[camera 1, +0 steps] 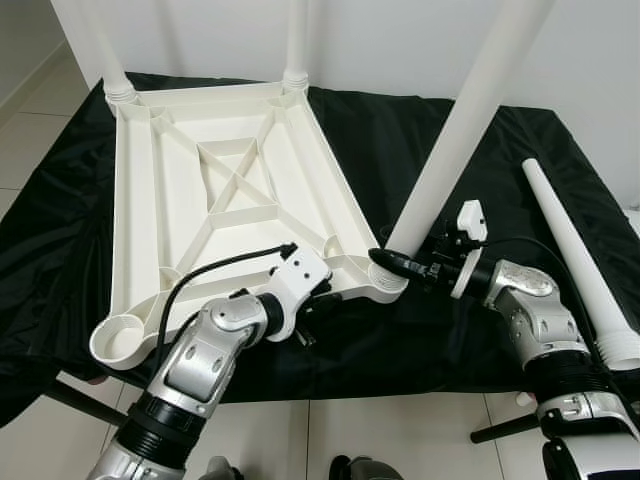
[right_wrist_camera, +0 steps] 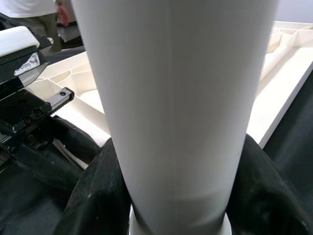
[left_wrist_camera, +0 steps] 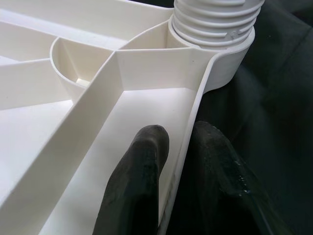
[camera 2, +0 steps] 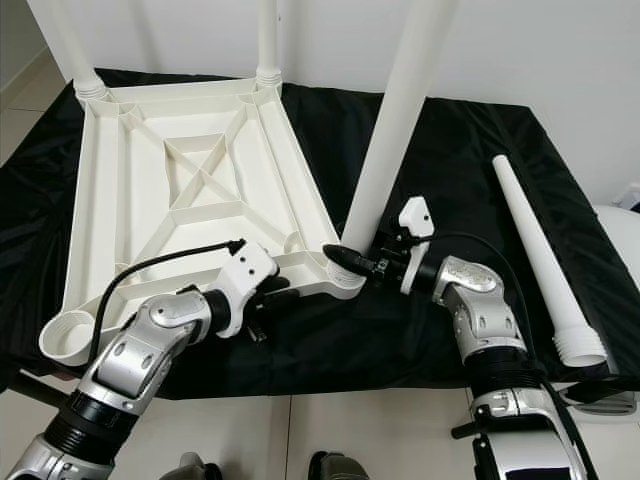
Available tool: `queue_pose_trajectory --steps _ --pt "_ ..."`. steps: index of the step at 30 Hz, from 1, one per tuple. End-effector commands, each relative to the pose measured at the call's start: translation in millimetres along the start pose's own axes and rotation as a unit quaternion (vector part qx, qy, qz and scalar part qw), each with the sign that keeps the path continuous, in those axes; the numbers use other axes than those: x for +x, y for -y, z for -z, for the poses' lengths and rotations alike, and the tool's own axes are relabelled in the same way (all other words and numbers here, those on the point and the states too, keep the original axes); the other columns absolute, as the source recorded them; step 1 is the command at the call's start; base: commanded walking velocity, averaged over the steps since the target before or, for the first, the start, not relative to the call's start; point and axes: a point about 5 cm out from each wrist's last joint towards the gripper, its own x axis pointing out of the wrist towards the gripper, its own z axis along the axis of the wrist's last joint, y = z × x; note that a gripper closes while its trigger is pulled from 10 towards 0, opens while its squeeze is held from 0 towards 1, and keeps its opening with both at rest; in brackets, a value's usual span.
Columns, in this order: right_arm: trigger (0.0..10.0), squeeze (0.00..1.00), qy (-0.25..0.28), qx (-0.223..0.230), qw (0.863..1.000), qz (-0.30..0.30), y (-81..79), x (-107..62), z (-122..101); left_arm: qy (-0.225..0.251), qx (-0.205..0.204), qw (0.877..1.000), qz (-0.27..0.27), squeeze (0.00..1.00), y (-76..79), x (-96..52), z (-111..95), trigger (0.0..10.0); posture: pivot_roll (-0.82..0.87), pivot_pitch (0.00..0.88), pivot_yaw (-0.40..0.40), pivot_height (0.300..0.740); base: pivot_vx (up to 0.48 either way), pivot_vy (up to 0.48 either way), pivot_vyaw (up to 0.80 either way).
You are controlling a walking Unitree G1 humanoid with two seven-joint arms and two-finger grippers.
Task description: Building children table
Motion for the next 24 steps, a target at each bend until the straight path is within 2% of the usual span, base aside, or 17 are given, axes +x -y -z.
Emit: queue_pose_trajectory --steps 1,6,7,15,24 --pt "0.0 0.00 0.009 0.021 1.000 0.003 -2.9 -3.0 3.7 0.006 0.001 1.000 0.005 0.00 1.9 -0.8 -2.1 10.0 -0.05 0.095 -0.050 0.740 0.000 0.000 0.00" --pt "0.0 0.00 0.014 0.027 0.999 0.010 -8.8 -4.0 6.0 0.007 0.001 1.000 0.004 0.00 1.4 -0.3 -2.6 10.0 -0.06 0.093 -0.052 0.740 0.000 0.000 0.00" --pt "10.0 0.00 0.017 0.031 0.999 0.020 -10.5 -4.3 7.5 0.008 0.001 1.000 0.004 0.00 1.2 -0.1 -2.7 10.0 -0.06 0.092 -0.051 0.740 0.000 0.000 0.00" --pt "10.0 0.00 0.035 0.036 0.997 0.052 -17.3 -4.3 9.0 0.009 0.002 1.000 0.004 0.00 0.4 0.9 -3.5 10.0 -0.07 0.095 -0.049 0.740 0.000 0.000 0.00" --pt "10.0 0.00 0.067 0.034 0.989 0.124 -27.4 0.1 3.1 0.011 0.001 1.000 0.004 0.00 0.7 2.2 -4.4 10.0 -0.08 0.101 -0.051 0.740 0.000 0.000 0.00"
